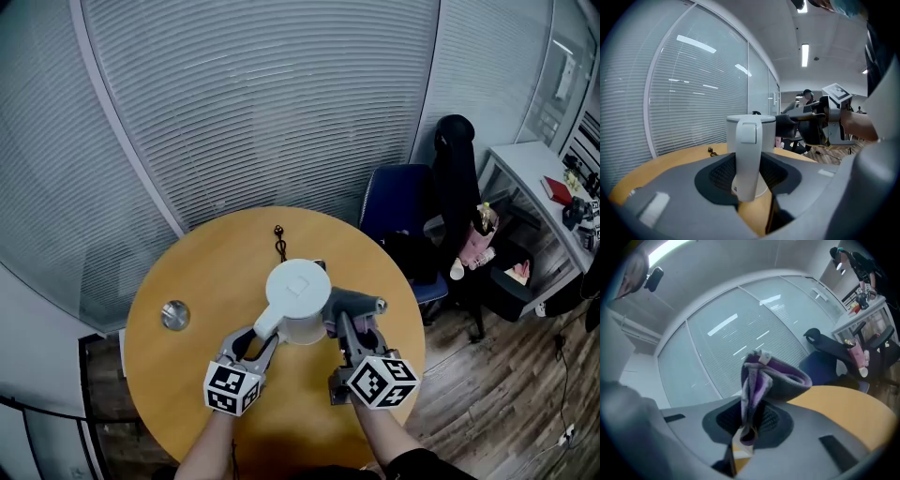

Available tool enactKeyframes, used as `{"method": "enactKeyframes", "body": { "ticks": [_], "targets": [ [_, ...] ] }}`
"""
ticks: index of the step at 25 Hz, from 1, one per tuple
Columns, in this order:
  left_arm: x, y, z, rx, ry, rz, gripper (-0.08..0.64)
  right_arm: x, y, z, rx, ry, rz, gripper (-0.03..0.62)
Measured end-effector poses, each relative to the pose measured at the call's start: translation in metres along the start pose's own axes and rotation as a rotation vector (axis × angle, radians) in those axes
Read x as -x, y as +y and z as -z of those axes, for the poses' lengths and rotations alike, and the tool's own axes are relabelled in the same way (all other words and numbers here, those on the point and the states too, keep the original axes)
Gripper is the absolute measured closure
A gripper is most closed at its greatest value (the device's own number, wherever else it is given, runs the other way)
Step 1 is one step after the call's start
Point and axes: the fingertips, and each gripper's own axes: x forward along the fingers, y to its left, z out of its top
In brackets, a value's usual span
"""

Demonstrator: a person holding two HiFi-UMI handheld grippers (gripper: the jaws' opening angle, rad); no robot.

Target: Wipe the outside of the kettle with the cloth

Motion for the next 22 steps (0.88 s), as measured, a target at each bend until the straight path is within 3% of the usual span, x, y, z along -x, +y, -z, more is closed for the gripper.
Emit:
{"method": "enactKeyframes", "body": {
  "ticks": [4,12,16,19,22],
  "targets": [
    [0.001,-0.003,0.000,0.011,-0.006,0.006,0.402,-0.015,-0.010,0.038,0.031,0.086,0.049,0.551],
    [0.002,-0.005,0.000,0.027,-0.026,0.007,0.400,-0.031,-0.073,0.126,0.074,0.310,0.215,0.551],
    [0.001,-0.005,0.001,0.033,-0.030,0.012,0.400,-0.033,-0.093,0.164,0.096,0.420,0.249,0.551],
    [0.000,-0.004,0.001,0.036,-0.032,0.010,0.400,-0.033,-0.097,0.169,0.108,0.448,0.235,0.551],
    [0.000,-0.004,0.001,0.039,-0.032,0.004,0.400,-0.029,-0.102,0.143,0.083,0.392,0.232,0.551]
  ]
}}
